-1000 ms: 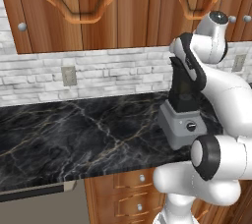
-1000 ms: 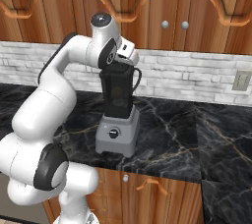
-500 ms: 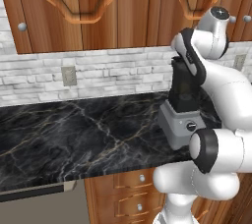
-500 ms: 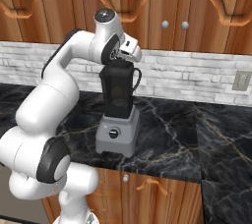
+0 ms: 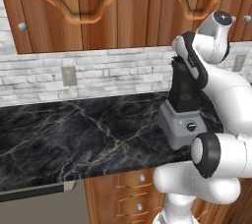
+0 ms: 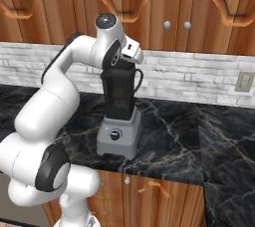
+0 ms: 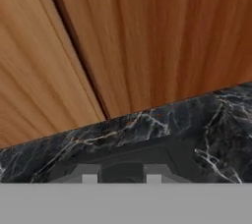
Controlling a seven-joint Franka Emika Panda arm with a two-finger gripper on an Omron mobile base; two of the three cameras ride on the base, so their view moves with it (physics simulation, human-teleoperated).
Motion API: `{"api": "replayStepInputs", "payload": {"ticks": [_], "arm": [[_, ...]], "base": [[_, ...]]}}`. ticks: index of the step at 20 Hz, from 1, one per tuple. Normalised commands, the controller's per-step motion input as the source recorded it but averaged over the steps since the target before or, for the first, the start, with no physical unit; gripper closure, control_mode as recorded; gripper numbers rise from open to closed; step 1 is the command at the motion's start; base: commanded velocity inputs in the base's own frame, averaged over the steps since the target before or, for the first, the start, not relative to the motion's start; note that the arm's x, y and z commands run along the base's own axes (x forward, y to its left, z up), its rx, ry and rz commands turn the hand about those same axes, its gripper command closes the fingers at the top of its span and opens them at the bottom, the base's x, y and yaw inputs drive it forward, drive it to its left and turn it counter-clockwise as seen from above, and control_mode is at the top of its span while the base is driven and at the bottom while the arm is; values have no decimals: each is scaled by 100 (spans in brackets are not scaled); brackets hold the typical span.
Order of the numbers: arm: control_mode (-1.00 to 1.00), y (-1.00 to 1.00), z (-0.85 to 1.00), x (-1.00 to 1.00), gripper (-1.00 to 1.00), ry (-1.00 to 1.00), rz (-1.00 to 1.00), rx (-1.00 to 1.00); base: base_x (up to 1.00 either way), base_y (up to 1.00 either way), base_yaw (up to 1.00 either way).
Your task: Open the blender lid, put the apple in the blender, close the lid, and start the blender.
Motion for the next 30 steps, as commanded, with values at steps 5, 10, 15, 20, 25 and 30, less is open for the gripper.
{"api": "replayStepInputs", "payload": {"ticks": [5,10,15,20,25,30], "arm": [[-100,0,-63,0,100,-29,0,0],[-100,0,-66,4,100,-13,0,0],[-100,0,-49,13,100,1,0,-6],[-100,0,-45,5,-100,0,0,-1],[-100,0,-18,0,-100,0,-2,0],[-100,0,2,-6,-100,0,-3,0]], "base": [[0,0,0],[0,0,0],[0,0,0],[0,0,0],[0,0,0],[0,0,0]]}}
